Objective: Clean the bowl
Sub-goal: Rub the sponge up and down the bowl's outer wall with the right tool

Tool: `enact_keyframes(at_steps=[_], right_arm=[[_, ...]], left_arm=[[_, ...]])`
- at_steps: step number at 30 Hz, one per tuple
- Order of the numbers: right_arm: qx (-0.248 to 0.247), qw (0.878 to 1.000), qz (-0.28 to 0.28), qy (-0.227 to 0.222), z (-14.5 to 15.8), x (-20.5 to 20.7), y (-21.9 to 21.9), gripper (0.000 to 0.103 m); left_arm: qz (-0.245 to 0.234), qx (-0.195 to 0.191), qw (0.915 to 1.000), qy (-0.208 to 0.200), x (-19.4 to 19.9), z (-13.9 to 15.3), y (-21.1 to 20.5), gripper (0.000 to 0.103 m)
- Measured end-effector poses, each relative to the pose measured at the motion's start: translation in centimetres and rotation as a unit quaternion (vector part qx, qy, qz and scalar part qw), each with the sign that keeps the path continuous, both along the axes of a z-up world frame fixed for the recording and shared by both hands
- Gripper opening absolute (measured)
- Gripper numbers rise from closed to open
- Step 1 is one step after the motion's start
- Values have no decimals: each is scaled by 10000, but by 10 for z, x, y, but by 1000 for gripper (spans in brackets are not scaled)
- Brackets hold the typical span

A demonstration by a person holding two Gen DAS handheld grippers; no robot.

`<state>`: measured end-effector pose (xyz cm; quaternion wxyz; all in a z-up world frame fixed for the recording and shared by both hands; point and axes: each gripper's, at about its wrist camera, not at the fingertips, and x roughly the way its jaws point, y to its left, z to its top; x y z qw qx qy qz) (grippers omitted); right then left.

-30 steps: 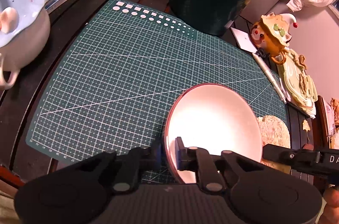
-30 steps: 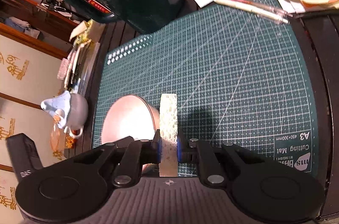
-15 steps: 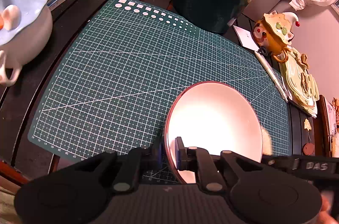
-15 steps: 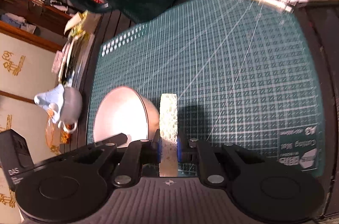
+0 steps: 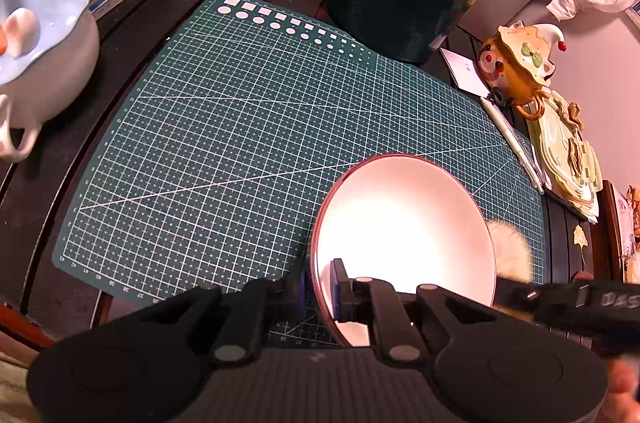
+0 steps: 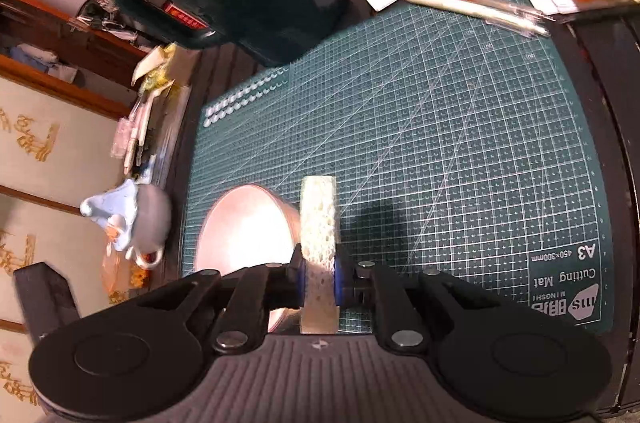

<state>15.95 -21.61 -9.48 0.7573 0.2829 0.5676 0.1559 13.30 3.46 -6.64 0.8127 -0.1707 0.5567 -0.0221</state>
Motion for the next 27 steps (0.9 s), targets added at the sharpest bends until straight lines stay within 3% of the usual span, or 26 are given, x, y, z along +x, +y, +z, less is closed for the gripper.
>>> enact_keyframes(at_steps=[2, 6, 10, 18, 23, 27], right_arm=[[53, 9999, -8, 148, -6, 1, 1, 12], [114, 9994, -97, -300, 21, -5, -7, 12], [126, 9987, -107, -474, 31, -9, -8, 12], [469, 9979, -211, 384, -13, 4, -10, 13], [534, 9982, -274, -55, 16, -5, -16, 13], [554, 9979, -296, -162, 21, -5, -18, 13]], left_arm=[[3, -7, 10000, 0, 0, 0, 0, 11], [-4, -10, 10000, 5, 0, 0, 0, 11], [-16, -3, 10000, 2, 0, 0, 0, 11], [-27, 2, 10000, -4, 0, 0, 1, 11], [-27, -8, 10000, -1, 0, 0, 1, 11], [-19, -17, 10000, -4, 0, -1, 1, 11]])
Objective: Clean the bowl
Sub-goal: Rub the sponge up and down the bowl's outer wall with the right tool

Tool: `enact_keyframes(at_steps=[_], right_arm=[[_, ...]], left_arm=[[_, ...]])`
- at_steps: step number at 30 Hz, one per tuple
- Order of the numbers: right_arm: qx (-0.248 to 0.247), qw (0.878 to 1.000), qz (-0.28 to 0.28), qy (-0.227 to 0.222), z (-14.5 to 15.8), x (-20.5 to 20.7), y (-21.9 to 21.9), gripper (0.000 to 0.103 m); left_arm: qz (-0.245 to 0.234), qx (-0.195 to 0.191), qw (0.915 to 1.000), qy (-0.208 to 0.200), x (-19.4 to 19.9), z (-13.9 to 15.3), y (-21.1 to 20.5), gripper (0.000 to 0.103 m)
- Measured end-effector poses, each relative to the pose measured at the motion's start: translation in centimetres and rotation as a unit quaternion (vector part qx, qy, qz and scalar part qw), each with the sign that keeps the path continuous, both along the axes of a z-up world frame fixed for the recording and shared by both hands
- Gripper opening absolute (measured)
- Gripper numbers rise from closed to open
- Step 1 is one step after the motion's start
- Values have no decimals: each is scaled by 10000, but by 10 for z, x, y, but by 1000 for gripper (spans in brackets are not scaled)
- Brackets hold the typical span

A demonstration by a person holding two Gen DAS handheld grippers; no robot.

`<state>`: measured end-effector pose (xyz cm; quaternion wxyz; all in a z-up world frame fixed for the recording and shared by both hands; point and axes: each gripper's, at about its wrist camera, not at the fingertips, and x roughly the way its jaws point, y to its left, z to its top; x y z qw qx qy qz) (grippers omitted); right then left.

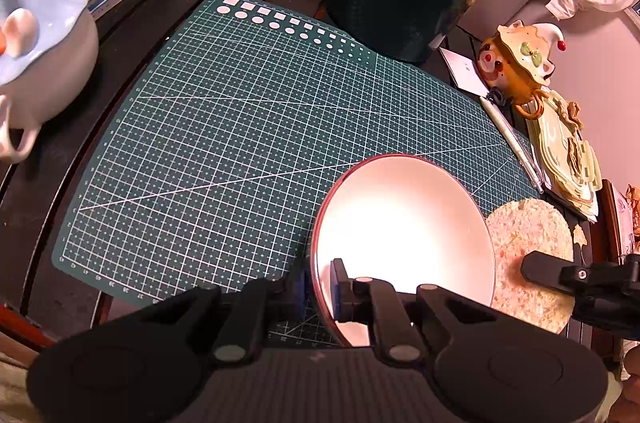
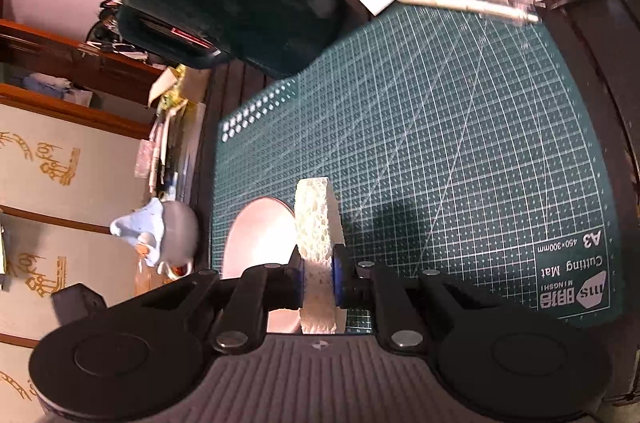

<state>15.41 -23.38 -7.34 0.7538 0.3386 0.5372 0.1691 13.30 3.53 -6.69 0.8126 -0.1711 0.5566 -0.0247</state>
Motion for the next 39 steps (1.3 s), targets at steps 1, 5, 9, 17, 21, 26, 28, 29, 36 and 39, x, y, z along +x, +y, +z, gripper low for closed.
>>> enact_keyframes(at_steps=[1, 5, 9, 17, 21, 26, 28, 29, 36, 39], right_arm=[[-7, 10000, -6, 35, -3, 1, 1, 13], [-31, 9995, 21, 310, -19, 4, 5, 13], [59, 9979, 64, 647, -35, 7, 7, 13], [148, 9998, -74, 118, -2, 0, -4, 13], [164, 9996, -64, 214, -12, 4, -2, 13], [184, 9972, -4, 724, -38, 11, 3, 12], [188, 9975, -18, 687, -35, 11, 2, 12], [197, 9981, -36, 586, -29, 11, 0, 12], [167, 9998, -112, 76, -1, 5, -6, 13], [132, 9995, -88, 283, -15, 9, -4, 13]], left_arm=[[-4, 6, 10000, -1, 0, 0, 0, 11], [-7, 12, 10000, -3, 0, 0, -1, 11], [-7, 9, 10000, -4, 0, 0, -1, 11], [8, -4, 10000, 0, 0, 0, -1, 11], [16, -5, 10000, 1, 0, 0, -1, 11], [20, -15, 10000, 4, 0, -1, -1, 11], [18, -16, 10000, 4, 0, -1, -1, 11], [17, -15, 10000, 3, 0, -1, -1, 11], [19, -7, 10000, 0, 0, -1, -1, 11], [12, 6, 10000, -5, -1, 0, -1, 11]])
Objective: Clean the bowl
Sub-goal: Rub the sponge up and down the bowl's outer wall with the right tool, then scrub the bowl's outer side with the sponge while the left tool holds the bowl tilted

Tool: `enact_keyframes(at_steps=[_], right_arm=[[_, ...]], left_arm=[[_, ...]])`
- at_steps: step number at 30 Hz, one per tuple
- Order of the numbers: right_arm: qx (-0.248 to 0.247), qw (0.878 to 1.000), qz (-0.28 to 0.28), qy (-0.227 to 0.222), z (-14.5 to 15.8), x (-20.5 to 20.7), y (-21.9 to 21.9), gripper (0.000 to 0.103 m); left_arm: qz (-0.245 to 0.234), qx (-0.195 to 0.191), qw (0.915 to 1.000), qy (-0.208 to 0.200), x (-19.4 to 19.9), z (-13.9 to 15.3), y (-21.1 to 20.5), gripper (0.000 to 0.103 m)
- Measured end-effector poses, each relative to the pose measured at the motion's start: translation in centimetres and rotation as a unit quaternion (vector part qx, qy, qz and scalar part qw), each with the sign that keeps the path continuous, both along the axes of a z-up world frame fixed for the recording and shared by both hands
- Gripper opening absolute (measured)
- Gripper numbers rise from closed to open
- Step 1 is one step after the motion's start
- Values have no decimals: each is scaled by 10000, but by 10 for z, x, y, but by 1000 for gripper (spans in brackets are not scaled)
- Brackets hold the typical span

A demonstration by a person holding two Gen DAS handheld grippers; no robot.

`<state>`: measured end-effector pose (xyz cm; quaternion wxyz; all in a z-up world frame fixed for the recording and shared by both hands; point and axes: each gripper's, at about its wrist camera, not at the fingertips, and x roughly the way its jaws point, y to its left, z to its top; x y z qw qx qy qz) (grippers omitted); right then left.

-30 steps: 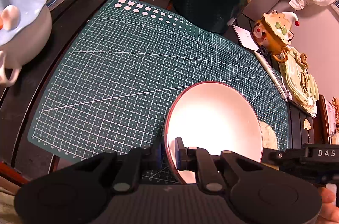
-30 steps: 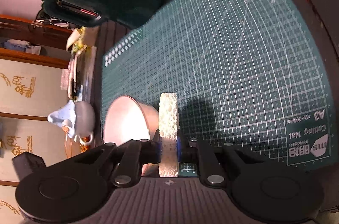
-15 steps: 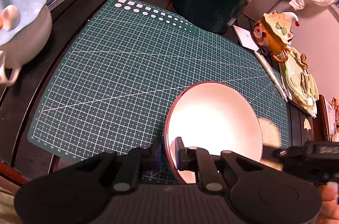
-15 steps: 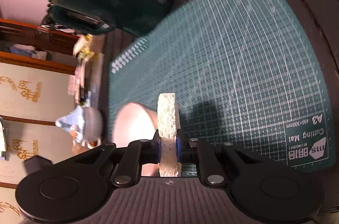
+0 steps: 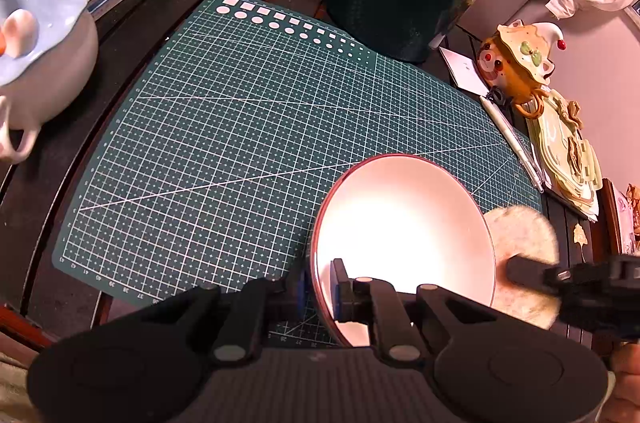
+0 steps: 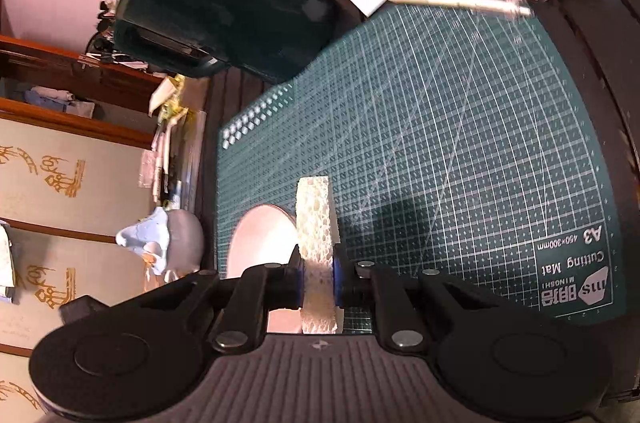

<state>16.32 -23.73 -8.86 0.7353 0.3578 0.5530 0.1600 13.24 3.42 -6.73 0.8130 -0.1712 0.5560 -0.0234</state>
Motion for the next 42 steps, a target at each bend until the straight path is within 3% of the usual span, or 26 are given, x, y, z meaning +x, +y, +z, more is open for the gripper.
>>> enact_keyframes(at_steps=[5, 14, 23, 33, 37, 40, 42], right_arm=[[42, 9990, 112, 441, -24, 5, 6, 12], [27, 9997, 12, -237, 14, -5, -5, 13], [32, 9990, 118, 433, -27, 4, 5, 13], [44, 9996, 7, -263, 16, -4, -4, 13], [8, 10000, 28, -79, 3, 0, -1, 13], [6, 9991, 157, 395, -23, 7, 6, 12], [-31, 9986, 197, 484, -28, 8, 9, 12]], left_arm=[[-4, 6, 10000, -4, 0, 0, 0, 11], [11, -8, 10000, 0, -1, 0, 0, 11], [9, -2, 10000, 4, 0, 1, -1, 11], [7, -8, 10000, 7, 0, 0, 1, 11], [15, -26, 10000, 10, 0, 0, 1, 11], [16, -28, 10000, 9, 0, 0, 0, 11], [17, -35, 10000, 9, 0, 0, 0, 11]])
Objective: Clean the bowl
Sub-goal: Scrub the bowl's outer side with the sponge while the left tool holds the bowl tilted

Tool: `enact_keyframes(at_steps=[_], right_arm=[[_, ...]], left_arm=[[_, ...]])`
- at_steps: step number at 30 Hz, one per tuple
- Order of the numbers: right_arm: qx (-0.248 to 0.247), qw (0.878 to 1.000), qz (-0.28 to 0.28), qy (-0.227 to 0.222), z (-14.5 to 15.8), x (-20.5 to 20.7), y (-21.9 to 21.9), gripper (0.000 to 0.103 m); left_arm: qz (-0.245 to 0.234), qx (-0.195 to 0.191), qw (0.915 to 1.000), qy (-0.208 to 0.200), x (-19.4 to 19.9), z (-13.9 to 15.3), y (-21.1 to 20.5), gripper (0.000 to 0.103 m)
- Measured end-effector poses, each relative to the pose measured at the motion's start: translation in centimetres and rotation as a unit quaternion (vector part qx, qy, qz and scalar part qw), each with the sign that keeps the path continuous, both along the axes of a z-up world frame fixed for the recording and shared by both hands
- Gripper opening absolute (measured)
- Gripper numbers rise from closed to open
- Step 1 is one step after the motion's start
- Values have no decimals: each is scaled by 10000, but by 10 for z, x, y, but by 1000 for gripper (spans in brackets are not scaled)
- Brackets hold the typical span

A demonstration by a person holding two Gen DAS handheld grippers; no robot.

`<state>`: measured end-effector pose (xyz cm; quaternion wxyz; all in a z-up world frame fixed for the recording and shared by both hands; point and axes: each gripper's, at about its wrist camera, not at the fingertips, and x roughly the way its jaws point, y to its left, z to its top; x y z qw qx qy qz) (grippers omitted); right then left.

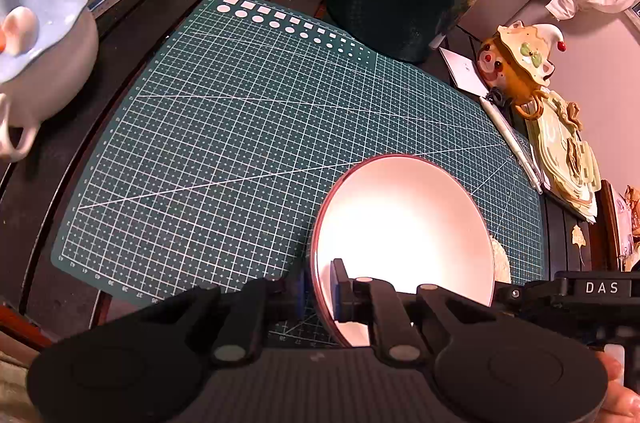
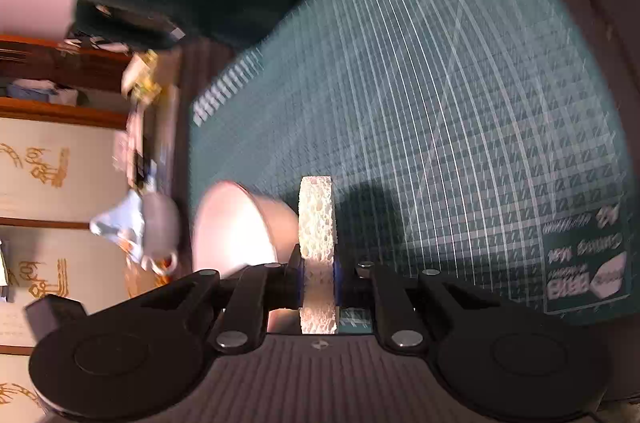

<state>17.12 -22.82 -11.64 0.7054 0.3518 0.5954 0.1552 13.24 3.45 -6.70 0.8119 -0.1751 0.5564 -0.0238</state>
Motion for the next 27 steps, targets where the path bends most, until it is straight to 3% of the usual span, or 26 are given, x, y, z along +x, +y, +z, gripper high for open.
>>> enact_keyframes(at_steps=[9, 19, 27], right_arm=[[35, 9970, -168, -755, 46, -12, -13, 13], [-151, 9997, 34, -185, 10, -1, 2, 12], [-80, 9971, -122, -753, 44, -11, -11, 12]], left_arm=[[6, -16, 10000, 8, 0, -1, 1, 11], [-3, -14, 10000, 4, 0, -1, 1, 11], [11, -20, 10000, 8, 0, -1, 0, 11]])
